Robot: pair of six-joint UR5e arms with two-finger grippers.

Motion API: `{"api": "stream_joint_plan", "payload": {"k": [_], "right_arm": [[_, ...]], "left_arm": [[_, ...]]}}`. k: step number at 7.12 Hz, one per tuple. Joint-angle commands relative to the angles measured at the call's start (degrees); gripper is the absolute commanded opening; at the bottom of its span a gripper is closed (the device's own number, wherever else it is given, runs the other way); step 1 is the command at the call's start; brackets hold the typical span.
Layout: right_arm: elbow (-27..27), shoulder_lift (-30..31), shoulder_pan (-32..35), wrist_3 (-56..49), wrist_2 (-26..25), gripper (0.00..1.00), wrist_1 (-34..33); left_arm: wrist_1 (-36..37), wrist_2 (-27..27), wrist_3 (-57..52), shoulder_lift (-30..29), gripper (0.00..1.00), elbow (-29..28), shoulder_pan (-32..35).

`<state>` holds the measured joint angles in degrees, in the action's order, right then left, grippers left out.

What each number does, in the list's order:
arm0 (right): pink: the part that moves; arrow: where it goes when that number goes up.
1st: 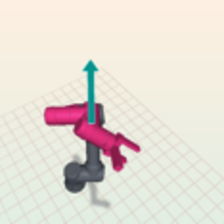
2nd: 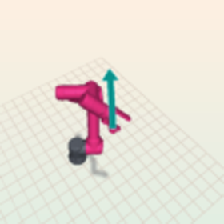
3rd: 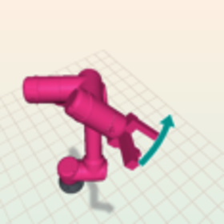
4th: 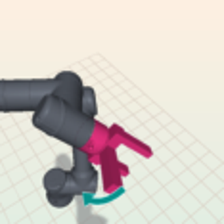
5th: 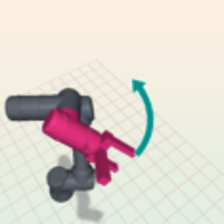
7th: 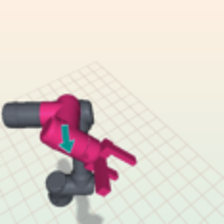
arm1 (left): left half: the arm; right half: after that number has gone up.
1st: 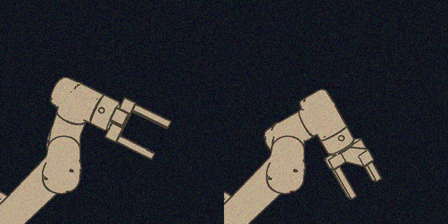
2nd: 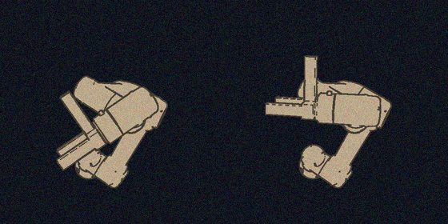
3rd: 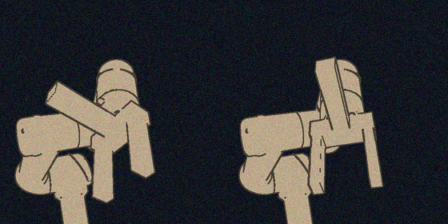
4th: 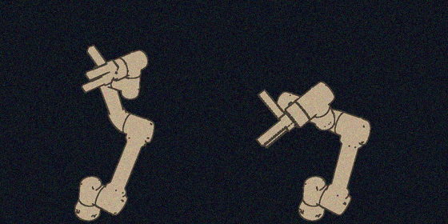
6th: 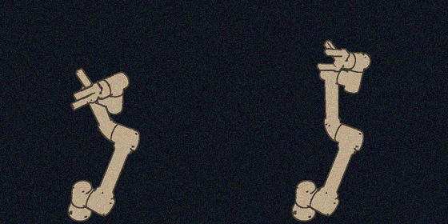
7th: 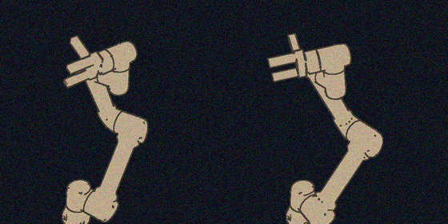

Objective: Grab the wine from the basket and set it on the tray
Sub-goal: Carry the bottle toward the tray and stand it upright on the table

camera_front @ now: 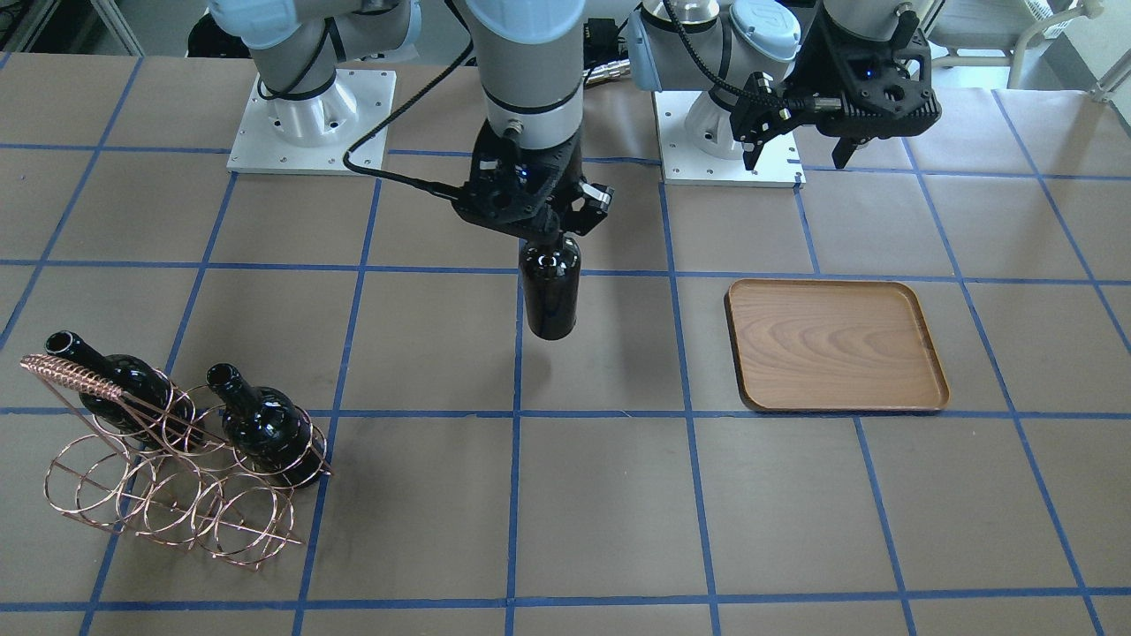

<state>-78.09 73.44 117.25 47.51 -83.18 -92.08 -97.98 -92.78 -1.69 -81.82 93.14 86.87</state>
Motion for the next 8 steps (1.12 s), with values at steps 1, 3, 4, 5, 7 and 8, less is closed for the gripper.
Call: {"api": "stream_joint_plan", "payload": {"k": [1, 3, 4, 5, 7, 8], "right_arm": [[-0.05, -3.38, 4.29, 6.25, 0.13, 0.02, -3.89], [0.13, -4.44, 6.33, 8.56, -3.55, 0.03, -3.72], [-0.13, -4.62, 7.03, 10.30, -3.56, 0.04, -3.80], [-0.14, -4.70, 7.73, 10.93, -3.48, 0.04, -3.46], [-0.31, -4.53, 8.96, 11.02, -3.74, 0.06, -3.01], [-0.40, -4.53, 9.14, 11.02, -3.74, 0.10, -2.49]], "left_arm": [[0.16, -0.21, -3.38, -0.10, 1.00, -0.24, -1.00], [0.07, -0.21, -3.49, -0.01, 1.00, -0.24, -2.41], [0.16, -0.30, -3.49, -0.01, 1.00, -0.24, -2.41], [-0.97, -0.48, -3.49, -0.01, 1.00, -0.16, -2.76], [-1.07, -0.39, -3.49, 0.08, 1.00, -0.24, -2.76], [-0.90, -0.30, -3.49, 0.08, 1.00, -0.33, -2.50]]}}
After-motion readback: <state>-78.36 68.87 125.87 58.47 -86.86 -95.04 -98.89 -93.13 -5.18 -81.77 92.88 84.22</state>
